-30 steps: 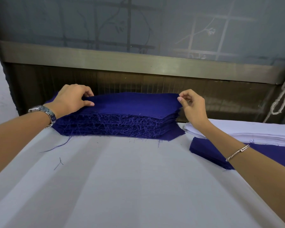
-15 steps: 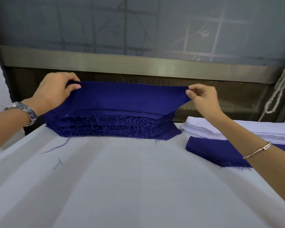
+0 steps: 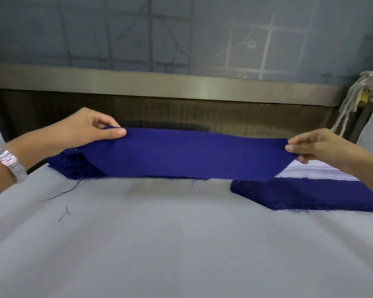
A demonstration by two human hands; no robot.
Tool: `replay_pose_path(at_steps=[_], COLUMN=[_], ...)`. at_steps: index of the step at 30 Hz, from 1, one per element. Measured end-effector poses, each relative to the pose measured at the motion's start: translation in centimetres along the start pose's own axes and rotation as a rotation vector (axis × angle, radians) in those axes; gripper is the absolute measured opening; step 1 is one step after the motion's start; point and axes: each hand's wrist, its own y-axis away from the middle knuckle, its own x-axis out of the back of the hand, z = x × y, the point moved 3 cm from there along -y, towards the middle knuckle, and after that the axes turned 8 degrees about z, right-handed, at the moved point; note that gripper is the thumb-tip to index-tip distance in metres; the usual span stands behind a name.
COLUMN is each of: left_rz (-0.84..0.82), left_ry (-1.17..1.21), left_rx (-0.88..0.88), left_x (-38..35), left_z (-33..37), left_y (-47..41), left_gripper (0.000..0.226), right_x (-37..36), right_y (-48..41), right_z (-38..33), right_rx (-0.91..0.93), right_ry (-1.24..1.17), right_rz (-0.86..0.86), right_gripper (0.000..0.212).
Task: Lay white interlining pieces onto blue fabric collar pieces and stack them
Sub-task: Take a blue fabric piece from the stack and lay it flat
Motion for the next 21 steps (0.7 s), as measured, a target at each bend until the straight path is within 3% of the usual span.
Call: replay_pose_path(at_steps=[12,21], left_rz=[-0.309,-0.312], left_ry=[0.205,0.004], left_rx=[0.069,0.024], left_x=[-7.1,-9.0], left_z=[-3.0,-4.0], left_y=[5.3,8.0], left_gripper=[0.031,0.038], right_x=[3.1,2.2], right_y=[3.1,3.6], right_z=[8.9,11.9], right_rx=[-0.217,-0.269], right_ry=[0.239,0.263], right_rz=[-0.481,-0.672], right_gripper=[0.042,0.027])
